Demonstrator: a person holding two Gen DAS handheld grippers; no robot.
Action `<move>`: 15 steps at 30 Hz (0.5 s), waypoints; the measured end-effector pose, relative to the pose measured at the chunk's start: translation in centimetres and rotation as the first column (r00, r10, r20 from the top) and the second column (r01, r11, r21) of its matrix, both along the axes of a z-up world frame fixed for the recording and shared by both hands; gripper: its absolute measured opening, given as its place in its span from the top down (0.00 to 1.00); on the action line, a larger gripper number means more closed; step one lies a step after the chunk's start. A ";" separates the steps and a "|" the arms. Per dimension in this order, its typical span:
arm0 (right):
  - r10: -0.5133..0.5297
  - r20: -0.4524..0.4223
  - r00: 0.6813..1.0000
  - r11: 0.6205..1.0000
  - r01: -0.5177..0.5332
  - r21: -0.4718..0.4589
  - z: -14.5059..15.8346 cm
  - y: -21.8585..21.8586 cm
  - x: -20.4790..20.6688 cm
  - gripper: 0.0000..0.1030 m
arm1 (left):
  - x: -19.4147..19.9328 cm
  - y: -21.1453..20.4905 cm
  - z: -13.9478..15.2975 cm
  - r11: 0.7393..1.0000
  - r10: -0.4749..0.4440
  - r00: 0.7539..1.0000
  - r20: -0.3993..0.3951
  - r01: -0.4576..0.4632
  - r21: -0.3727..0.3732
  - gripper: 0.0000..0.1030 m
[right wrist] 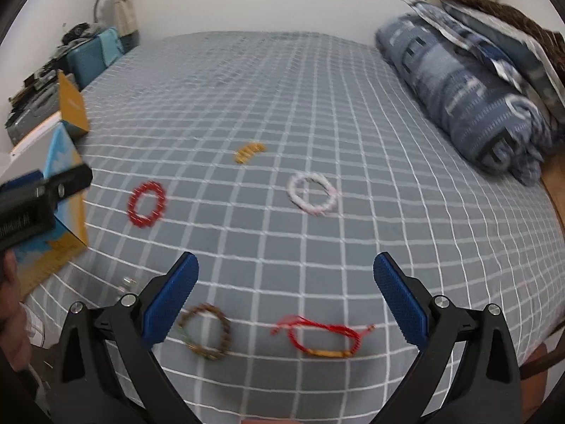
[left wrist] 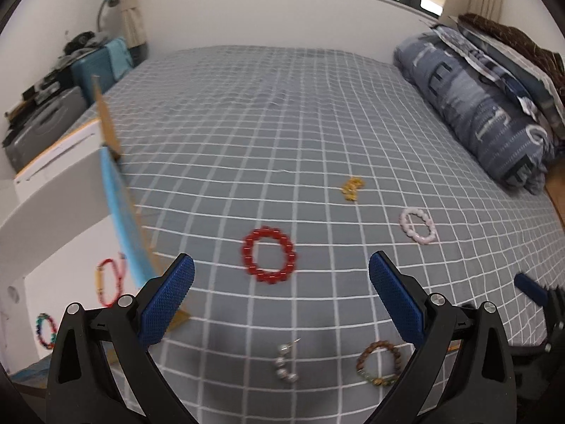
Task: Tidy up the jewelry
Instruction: 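Move both tools back over the bed toward the remaining bracelets, then grasp the red bead bracelet with the left tool while the right tool grasps the second red string bracelet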
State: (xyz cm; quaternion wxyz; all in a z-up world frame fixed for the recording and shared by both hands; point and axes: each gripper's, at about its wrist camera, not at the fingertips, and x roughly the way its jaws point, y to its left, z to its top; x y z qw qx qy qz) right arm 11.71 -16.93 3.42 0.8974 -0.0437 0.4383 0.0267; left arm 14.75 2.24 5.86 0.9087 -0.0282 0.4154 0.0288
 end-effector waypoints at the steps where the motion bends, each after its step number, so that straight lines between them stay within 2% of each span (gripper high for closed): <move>1: -0.005 -0.009 1.000 1.000 0.005 0.004 -0.6 -0.4 -0.2 0.07 | 0.3 -0.3 -0.4 1.000 -0.007 1.000 -0.004 0.007 -0.006 0.06; 5: -0.026 -0.036 0.999 0.999 0.027 0.036 -2.7 -2.2 -1.1 0.07 | 1.7 -1.2 -2.3 0.999 -0.042 0.999 -0.026 0.041 -0.019 0.06; 11: -0.055 -0.061 0.997 0.995 0.060 0.080 -5.4 -3.7 -1.9 0.07 | 3.8 -1.3 -5.3 0.999 -0.046 0.996 -0.070 0.045 -0.019 0.06; 15: -0.081 -0.040 0.996 0.996 0.083 0.046 -6.7 -3.8 -2.3 0.07 | 5.1 -0.4 -7.6 0.999 -0.036 0.994 -0.106 0.033 -0.026 0.06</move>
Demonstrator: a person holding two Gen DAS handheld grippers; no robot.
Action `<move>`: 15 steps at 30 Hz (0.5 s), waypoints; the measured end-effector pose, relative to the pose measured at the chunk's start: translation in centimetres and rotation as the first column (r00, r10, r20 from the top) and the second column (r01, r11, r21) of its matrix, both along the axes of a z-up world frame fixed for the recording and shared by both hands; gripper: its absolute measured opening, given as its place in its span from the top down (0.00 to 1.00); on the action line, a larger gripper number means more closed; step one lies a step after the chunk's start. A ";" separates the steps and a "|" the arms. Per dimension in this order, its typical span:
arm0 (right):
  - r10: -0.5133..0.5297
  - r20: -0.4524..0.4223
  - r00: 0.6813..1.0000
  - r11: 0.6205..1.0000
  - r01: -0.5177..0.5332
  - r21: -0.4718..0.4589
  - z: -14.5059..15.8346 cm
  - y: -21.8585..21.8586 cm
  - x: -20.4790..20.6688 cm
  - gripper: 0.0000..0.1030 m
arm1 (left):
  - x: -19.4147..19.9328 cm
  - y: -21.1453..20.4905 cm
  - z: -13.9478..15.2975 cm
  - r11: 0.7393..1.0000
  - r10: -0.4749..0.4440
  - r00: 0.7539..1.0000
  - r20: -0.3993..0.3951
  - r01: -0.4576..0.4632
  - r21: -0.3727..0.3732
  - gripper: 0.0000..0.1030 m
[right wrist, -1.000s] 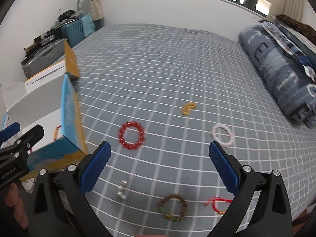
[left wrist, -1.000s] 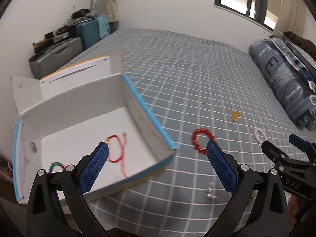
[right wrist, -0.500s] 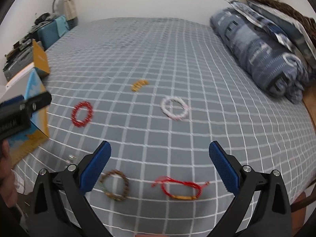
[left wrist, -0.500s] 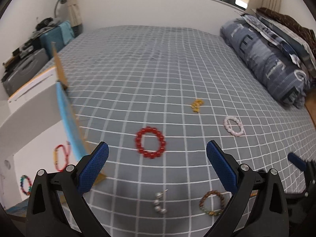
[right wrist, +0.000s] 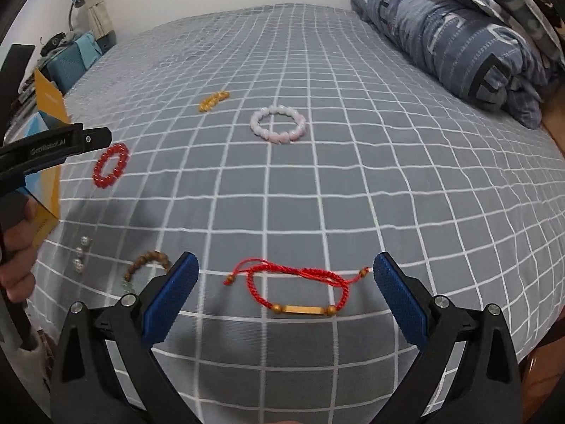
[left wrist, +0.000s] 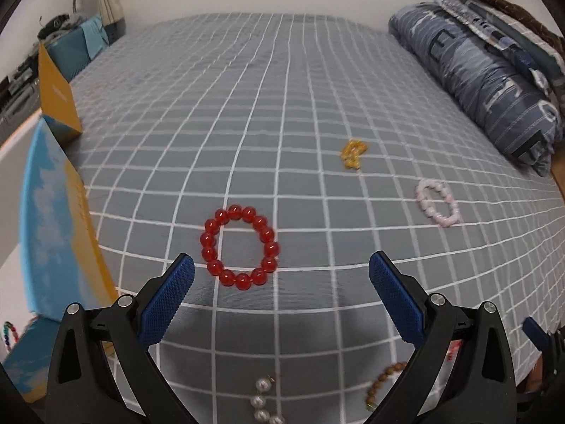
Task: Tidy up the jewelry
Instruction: 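Grasp the red bead bracelet with the left tool while the right tool grasps the second red string bracelet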
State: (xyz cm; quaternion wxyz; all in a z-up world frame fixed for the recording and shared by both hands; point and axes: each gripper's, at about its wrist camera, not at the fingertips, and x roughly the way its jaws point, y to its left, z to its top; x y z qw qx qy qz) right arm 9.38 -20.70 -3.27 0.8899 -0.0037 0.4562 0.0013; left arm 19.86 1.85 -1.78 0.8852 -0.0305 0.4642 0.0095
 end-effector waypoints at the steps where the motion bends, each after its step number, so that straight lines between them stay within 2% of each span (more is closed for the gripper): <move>1: -0.004 -0.001 1.000 1.000 0.004 0.000 -0.4 -0.1 -0.1 0.07 | 0.3 0.3 -0.4 1.000 0.003 1.000 -0.008 -0.003 -0.005 0.06; 7: 0.006 -0.056 0.998 1.000 -0.006 -0.009 -4.0 -1.0 0.4 0.07 | 1.9 1.6 -3.0 1.000 0.023 0.999 -0.048 -0.023 -0.005 0.06; 15: -0.004 -0.063 0.998 1.000 0.005 0.013 -4.6 -1.8 0.8 0.07 | 2.8 2.7 -5.1 0.999 0.049 0.995 -0.082 -0.051 -0.013 0.06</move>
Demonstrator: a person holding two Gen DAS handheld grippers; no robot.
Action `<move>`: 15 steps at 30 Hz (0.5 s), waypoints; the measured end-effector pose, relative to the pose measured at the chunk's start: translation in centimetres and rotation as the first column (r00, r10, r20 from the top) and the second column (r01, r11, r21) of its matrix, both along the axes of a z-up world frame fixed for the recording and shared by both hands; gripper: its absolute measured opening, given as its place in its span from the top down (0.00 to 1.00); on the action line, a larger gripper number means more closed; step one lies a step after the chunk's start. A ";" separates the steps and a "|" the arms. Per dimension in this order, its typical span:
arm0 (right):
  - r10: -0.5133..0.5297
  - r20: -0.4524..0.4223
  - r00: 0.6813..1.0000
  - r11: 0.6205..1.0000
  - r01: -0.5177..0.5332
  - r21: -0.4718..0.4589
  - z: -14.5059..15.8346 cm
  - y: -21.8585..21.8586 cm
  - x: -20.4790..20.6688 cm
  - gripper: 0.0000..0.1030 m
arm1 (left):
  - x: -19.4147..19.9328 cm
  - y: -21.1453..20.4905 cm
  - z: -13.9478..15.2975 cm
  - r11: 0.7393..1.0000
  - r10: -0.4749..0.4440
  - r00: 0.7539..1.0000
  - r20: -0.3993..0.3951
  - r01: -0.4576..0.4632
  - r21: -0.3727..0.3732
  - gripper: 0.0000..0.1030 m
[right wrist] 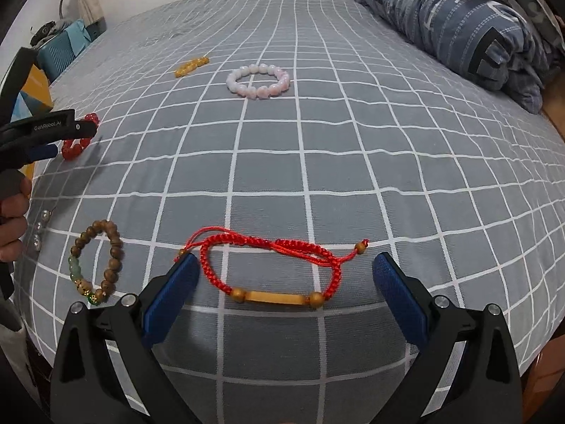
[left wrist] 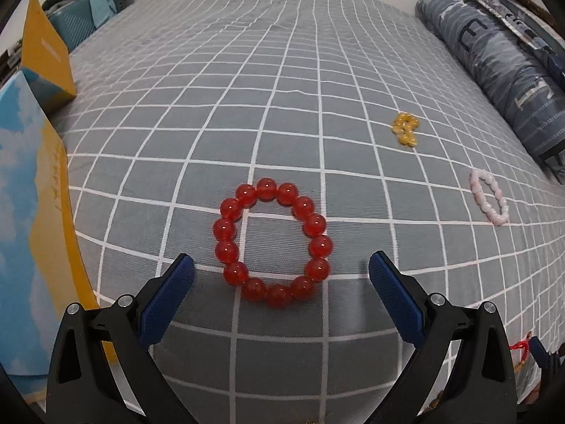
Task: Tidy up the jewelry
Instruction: 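Grasp the red bead bracelet with the left tool while the right tool grasps the second red string bracelet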
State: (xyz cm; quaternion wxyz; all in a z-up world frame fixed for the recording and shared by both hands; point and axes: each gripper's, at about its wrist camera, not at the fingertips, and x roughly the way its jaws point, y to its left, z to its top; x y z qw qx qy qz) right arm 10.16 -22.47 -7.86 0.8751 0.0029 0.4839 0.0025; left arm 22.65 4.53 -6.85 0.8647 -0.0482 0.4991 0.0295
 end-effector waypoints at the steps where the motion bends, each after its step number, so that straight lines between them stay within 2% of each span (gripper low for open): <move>1: 0.000 0.000 1.000 1.000 0.000 0.000 -0.1 0.0 0.1 0.07 | 0.1 -0.1 -0.1 1.000 -0.003 1.000 -0.002 0.003 0.004 0.06; 3: 0.004 -0.004 1.000 1.000 -0.004 -0.007 -0.1 0.2 0.1 0.07 | 0.1 -0.2 -0.4 1.000 -0.006 1.000 -0.006 0.006 0.006 0.07; 5: 0.010 -0.006 1.000 1.000 -0.010 -0.016 -0.1 0.3 0.1 0.08 | 0.2 -0.1 -0.7 1.000 0.002 1.000 -0.026 -0.002 0.012 0.14; 8: 0.026 -0.015 1.000 1.000 -0.026 -0.016 -0.2 0.6 0.1 0.17 | 0.3 0.1 -0.7 1.000 0.009 1.000 -0.026 -0.009 0.025 0.33; 11: 0.032 -0.019 0.999 0.999 -0.032 -0.020 -0.1 0.8 0.0 0.29 | 0.1 0.0 -0.5 1.000 0.010 0.999 -0.030 -0.009 0.028 0.46; 15: 0.038 -0.023 0.999 0.999 -0.039 -0.027 0.0 0.6 -0.1 0.42 | -0.2 -0.2 -0.5 0.999 0.001 1.000 -0.031 0.000 0.049 0.55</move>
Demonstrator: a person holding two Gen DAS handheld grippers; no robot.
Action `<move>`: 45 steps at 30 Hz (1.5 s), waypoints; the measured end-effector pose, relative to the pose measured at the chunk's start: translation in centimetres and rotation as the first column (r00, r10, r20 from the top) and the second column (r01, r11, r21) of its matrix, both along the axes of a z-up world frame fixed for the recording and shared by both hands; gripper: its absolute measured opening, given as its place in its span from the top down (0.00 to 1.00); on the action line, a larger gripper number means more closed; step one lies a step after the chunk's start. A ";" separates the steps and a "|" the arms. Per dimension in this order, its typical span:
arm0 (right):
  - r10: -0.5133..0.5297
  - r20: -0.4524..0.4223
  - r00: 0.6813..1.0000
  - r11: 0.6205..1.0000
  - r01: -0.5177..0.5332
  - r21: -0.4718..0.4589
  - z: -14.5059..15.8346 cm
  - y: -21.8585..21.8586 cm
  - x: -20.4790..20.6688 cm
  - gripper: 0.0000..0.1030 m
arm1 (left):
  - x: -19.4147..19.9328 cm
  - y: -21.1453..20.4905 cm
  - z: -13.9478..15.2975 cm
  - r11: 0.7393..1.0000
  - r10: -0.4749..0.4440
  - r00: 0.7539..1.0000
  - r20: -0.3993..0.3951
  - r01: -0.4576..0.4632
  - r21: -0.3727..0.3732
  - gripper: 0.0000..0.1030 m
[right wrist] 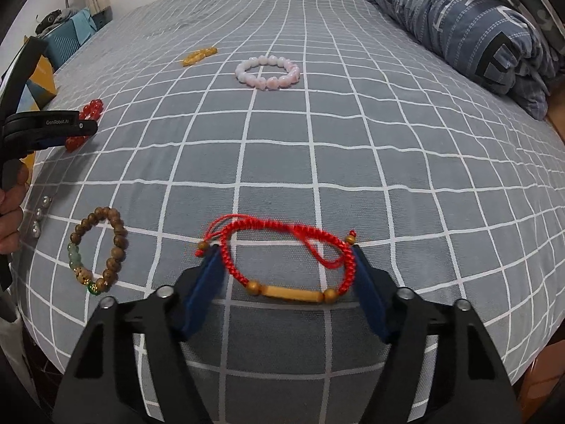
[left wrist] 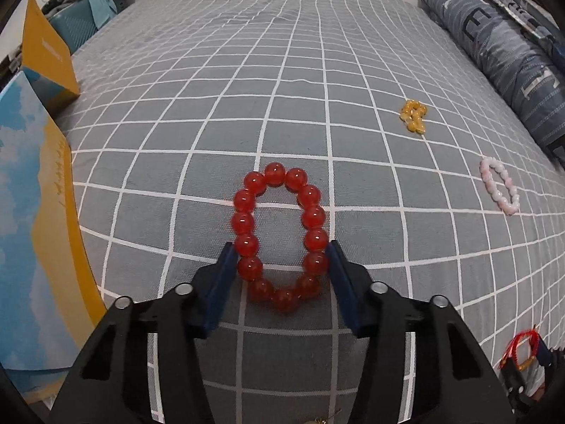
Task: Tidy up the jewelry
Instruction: 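Grasp the red bead bracelet with the left tool while the right tool grasps the second red string bracelet, then lift both held bracelets and carry them over the cardboard box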
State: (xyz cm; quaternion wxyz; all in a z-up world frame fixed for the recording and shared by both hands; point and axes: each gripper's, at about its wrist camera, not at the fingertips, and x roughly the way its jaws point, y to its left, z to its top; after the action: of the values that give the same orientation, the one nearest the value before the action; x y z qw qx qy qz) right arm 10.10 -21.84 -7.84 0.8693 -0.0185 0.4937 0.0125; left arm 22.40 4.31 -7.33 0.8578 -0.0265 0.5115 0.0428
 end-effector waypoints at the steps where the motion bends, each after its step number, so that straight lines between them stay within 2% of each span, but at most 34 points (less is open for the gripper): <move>1: -0.001 0.001 1.000 1.000 0.001 -0.002 0.1 0.0 0.0 0.47 | -0.1 0.0 0.1 1.000 -0.001 1.000 0.000 0.001 -0.001 0.60; 4: -0.002 0.006 1.000 1.000 0.002 -0.014 0.1 0.0 -0.1 0.57 | -0.2 -0.1 0.2 1.000 -0.012 1.000 0.000 0.012 0.002 0.69; 9: 0.000 0.020 1.000 0.999 0.001 -0.047 0.3 0.1 -0.2 0.71 | -0.5 -0.2 0.4 1.000 -0.017 1.000 0.005 0.017 0.009 0.77; 10: 0.000 0.024 1.000 0.999 0.001 -0.051 0.3 0.2 -0.3 0.75 | -0.5 -0.1 0.5 1.000 -0.021 1.000 0.005 0.021 0.003 0.87; 11: 0.000 0.027 1.000 0.999 0.001 -0.051 0.4 0.2 -0.3 0.80 | -0.6 -0.2 0.7 1.000 -0.024 1.000 0.007 0.024 -0.003 0.87; 12: -0.003 0.034 0.999 0.998 0.005 -0.059 0.6 0.1 -0.5 0.89 | -0.8 -0.3 0.9 1.000 -0.025 1.000 0.011 0.025 -0.003 0.87; 13: -0.005 0.041 0.999 0.998 0.008 -0.063 0.7 0.1 -0.6 0.91 | -0.8 -0.3 1.0 1.000 -0.027 1.000 0.015 0.027 -0.004 0.87; 38: -0.032 0.088 0.996 0.998 0.036 -0.048 2.5 -0.1 -1.2 0.93 | -2.1 -1.1 2.8 0.998 -0.059 0.997 0.053 0.060 -0.031 0.87; 45: -0.051 0.099 0.994 0.998 0.055 -0.041 3.4 -0.3 -1.2 0.93 | -2.4 -1.7 4.2 0.996 -0.077 0.995 0.058 0.080 -0.046 0.87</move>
State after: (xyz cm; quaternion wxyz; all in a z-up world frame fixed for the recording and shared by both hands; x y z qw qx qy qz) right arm 8.88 -22.17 -4.46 0.8919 -0.0250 0.4511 -0.0224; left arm 19.99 2.61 -3.13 0.8720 -0.0284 0.4887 -0.0039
